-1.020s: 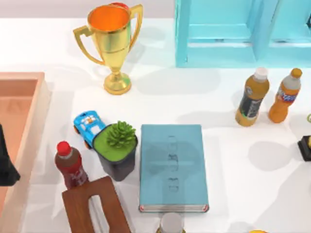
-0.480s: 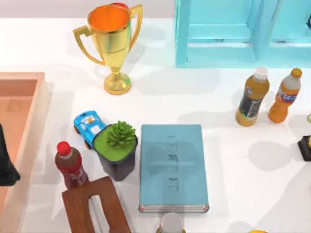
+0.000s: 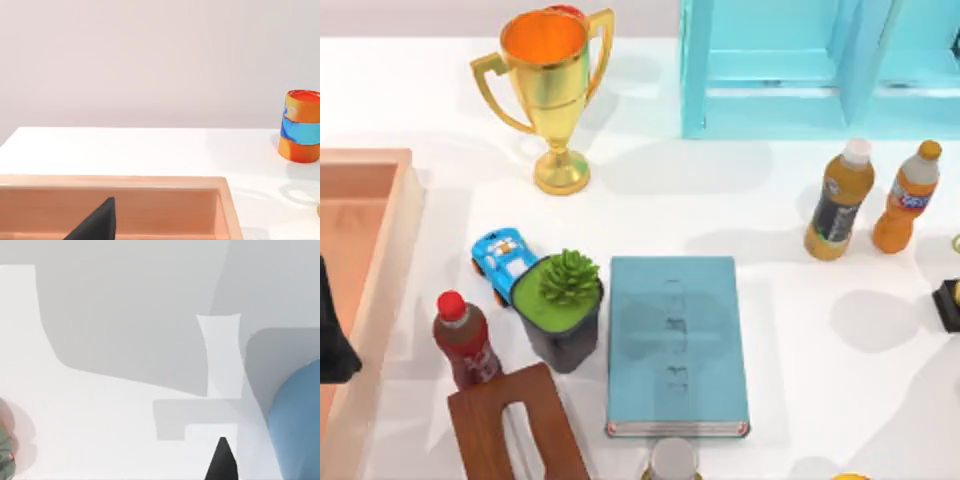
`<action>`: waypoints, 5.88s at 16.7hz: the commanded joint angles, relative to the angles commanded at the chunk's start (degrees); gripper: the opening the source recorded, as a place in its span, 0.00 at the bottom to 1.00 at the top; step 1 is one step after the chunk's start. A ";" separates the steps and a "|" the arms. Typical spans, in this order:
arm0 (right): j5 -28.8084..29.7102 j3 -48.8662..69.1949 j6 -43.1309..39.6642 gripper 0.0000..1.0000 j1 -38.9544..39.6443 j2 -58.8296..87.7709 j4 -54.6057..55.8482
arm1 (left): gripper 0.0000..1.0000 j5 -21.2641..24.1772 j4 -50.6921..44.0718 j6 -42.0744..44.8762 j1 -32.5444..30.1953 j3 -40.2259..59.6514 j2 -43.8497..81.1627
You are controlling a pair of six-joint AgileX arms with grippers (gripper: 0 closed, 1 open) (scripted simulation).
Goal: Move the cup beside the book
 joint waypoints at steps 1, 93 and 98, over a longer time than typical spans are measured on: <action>0.00 0.00 0.00 0.10 0.00 0.00 0.00 | 1.00 0.00 0.00 0.00 0.00 0.00 0.00; 1.40 2.64 160.15 1.00 70.23 -6.67 -9.92 | 1.00 0.00 0.00 0.00 0.00 0.00 0.00; 1.40 2.64 160.15 1.00 70.23 -6.67 -9.92 | 1.00 0.00 0.00 0.00 0.00 0.00 0.00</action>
